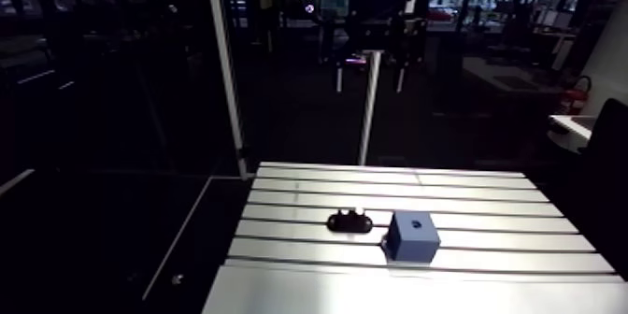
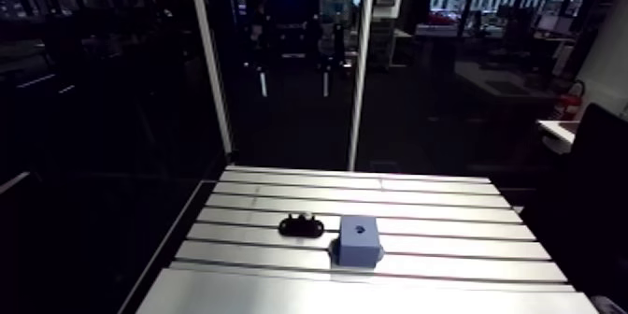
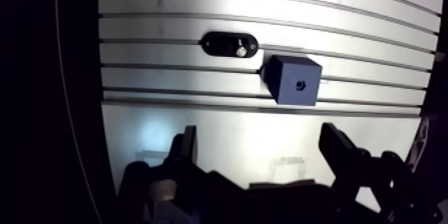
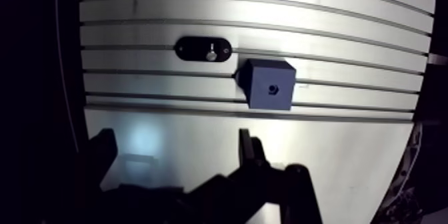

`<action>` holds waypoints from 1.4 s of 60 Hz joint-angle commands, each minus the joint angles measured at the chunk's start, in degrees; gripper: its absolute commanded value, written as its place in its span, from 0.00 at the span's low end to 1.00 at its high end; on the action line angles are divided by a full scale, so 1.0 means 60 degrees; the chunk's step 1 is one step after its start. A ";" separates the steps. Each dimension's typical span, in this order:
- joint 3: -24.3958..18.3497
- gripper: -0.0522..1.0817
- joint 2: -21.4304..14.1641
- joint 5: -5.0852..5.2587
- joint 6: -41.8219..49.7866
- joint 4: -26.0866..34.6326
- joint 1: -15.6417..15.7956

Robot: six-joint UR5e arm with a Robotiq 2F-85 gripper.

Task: Pick up the M10 bolt and insert it into the hex recess until seated.

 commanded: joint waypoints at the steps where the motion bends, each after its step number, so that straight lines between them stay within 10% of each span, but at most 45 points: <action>1: 0.0774 0.05 -0.0016 0.0006 -0.0132 -0.0879 -0.0002; 84: 0.3839 0.06 0.0305 0.0019 0.2945 -0.5524 -0.0090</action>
